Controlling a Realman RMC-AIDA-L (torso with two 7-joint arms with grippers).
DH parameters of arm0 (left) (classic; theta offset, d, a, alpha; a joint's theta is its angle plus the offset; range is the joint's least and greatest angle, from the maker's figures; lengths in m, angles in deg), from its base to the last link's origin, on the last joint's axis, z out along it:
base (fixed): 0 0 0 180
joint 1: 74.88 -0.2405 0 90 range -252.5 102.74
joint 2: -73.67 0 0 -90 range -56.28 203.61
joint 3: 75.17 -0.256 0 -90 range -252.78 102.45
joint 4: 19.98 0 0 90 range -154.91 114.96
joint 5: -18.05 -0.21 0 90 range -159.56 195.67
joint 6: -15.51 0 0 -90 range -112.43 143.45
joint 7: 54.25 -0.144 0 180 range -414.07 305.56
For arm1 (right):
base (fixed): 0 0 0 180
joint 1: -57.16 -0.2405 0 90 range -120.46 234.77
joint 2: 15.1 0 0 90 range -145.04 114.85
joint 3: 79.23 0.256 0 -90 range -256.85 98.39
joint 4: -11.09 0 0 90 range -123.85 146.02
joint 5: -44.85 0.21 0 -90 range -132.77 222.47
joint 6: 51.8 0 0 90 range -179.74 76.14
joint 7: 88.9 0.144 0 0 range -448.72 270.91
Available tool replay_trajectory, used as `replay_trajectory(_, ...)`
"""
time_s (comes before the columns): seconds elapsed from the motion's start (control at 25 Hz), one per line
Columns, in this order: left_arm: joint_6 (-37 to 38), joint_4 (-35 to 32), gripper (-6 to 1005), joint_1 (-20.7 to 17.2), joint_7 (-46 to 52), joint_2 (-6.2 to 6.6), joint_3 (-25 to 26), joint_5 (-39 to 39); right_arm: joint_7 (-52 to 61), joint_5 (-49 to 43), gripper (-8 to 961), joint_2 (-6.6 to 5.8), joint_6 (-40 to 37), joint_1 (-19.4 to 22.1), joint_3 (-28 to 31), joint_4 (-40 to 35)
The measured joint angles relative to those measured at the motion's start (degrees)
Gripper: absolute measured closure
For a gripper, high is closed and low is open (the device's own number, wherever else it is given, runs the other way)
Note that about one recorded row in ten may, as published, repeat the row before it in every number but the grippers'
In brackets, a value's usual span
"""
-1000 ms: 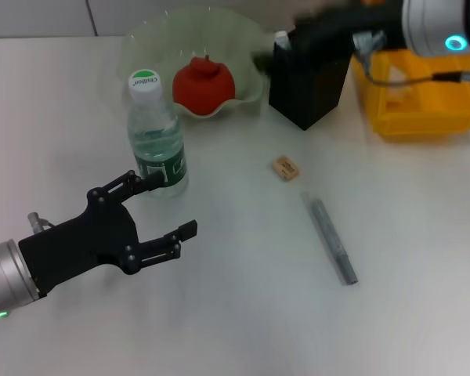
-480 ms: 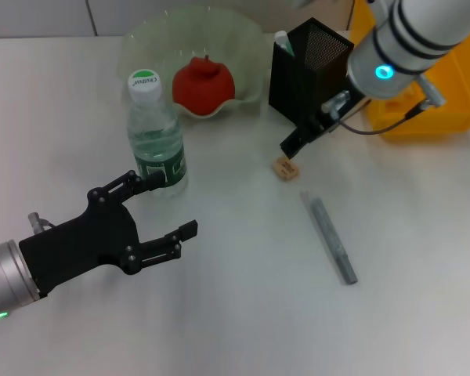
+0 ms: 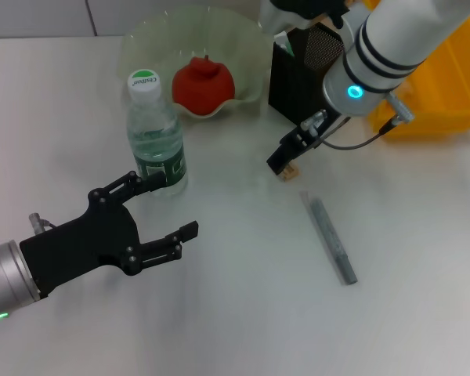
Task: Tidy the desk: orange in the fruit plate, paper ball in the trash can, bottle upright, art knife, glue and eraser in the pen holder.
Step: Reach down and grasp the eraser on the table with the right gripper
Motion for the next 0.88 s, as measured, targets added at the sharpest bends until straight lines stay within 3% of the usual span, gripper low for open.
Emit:
replay_trajectory(0.68, 0.0, -0.14, 139, -0.02, -0.01, 0.0, -0.06, 0.0, -0.36, 3.4, 120, 0.02, 5.27, -0.22, -2.92, 5.15)
replay_trajectory(0.88, 0.14, -0.19, 139, -0.06, -0.01, 0.0, -0.05, 0.0, -0.53, 5.16, 297, 0.02, 7.0, 0.07, -3.02, 5.64)
